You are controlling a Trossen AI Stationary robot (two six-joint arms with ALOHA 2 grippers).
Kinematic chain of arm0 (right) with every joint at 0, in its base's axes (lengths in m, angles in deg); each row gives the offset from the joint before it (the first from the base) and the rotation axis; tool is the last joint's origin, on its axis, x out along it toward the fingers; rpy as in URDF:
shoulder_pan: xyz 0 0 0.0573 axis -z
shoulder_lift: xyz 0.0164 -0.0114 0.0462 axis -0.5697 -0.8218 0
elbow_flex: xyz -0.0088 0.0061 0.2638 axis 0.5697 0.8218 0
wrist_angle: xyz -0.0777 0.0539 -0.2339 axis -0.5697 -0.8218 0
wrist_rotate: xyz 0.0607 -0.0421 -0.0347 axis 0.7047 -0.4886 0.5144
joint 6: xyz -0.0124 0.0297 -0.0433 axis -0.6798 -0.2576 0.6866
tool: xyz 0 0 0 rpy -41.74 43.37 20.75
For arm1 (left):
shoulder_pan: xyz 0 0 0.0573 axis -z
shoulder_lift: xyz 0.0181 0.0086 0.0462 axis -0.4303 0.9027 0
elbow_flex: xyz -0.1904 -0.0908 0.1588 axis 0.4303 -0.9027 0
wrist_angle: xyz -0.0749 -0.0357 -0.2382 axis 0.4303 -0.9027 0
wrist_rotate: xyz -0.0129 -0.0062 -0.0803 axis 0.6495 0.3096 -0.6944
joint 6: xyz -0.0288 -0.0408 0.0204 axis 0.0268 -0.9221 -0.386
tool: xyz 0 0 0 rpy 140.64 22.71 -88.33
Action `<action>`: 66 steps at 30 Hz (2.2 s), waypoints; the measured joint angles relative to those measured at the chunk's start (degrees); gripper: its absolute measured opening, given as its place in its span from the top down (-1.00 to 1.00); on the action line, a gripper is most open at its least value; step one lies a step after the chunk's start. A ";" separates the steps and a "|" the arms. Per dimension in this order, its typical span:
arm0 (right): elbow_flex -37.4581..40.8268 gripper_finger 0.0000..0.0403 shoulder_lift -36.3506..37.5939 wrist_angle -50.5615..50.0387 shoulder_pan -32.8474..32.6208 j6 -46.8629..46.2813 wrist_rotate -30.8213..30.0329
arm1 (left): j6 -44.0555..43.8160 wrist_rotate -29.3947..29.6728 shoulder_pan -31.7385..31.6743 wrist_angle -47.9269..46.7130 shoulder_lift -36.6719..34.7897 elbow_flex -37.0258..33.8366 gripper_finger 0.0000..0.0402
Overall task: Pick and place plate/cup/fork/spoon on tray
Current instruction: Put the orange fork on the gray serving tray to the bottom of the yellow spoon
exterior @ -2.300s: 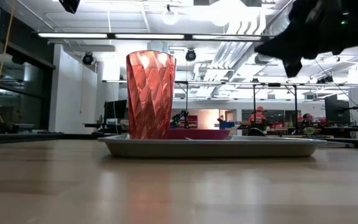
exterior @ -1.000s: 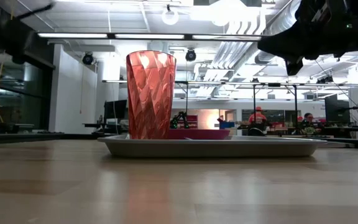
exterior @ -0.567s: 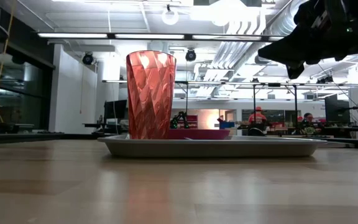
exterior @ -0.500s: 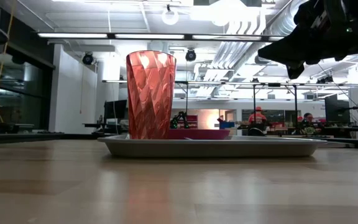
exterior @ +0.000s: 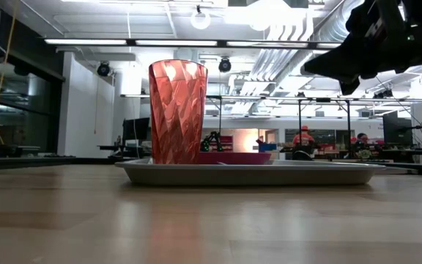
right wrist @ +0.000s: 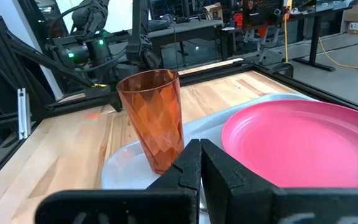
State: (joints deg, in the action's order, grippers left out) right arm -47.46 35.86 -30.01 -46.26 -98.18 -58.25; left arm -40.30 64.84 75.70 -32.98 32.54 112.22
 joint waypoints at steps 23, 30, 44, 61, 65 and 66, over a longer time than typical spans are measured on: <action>0.00 1.00 0.00 1.96 0.00 -3.03 3.67 | 39.17 14.49 -4.09 2.47 1.06 22.12 0.97; 0.00 0.97 0.00 9.90 -0.96 -5.41 13.05 | 67.67 13.25 -8.94 17.18 8.92 29.43 0.98; -9.25 0.19 -6.19 14.74 -6.82 1.10 10.10 | 112.86 12.28 -28.09 31.38 23.84 47.31 0.99; -21.79 -0.04 -11.99 -1.99 -7.17 13.94 -11.58 | 119.70 36.76 -38.51 39.09 34.20 51.28 0.99; -21.79 -0.04 -13.10 -1.84 -6.61 15.73 -18.42 | 121.67 36.70 -38.90 42.46 34.80 51.19 0.99; -21.74 -0.04 -13.25 -2.15 -6.39 16.05 -19.76 | 122.00 35.90 -38.79 44.05 34.80 51.23 0.99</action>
State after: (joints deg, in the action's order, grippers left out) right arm -69.20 22.62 -32.16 -52.65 -82.13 -78.01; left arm 81.70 100.74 36.92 11.07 67.34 163.45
